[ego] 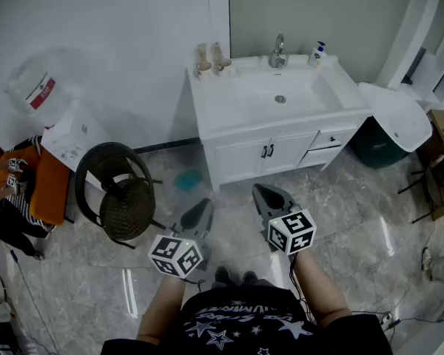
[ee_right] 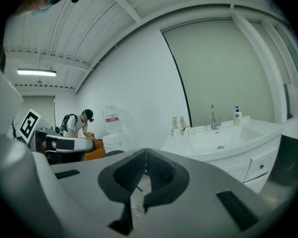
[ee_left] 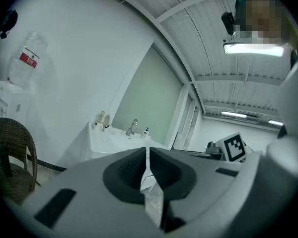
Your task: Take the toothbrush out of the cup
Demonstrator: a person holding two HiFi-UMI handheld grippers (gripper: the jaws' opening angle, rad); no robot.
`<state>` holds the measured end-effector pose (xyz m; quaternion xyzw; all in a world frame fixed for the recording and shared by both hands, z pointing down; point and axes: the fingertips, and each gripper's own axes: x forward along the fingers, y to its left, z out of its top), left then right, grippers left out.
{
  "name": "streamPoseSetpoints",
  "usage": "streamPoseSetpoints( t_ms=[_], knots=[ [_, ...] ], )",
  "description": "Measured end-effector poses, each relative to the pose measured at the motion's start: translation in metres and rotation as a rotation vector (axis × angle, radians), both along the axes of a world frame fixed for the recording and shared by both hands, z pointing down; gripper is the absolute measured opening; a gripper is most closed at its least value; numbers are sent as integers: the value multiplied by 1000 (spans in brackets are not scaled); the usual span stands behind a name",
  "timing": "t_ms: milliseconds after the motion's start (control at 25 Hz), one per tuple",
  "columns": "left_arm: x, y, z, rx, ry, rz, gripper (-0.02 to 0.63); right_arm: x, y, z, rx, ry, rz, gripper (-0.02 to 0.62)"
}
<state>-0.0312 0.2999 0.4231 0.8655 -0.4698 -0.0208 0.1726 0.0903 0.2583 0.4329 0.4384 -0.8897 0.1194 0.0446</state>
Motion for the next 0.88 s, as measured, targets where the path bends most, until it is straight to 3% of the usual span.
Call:
streamPoseSetpoints(
  t_ms=[600,880],
  knots=[
    [32,21,3,-27,-8,-14,34,36,12,6,-21,-5,-5,14],
    [49,29,6,-35,-17,-12,34,40,24,0,44,16,-63,14]
  ],
)
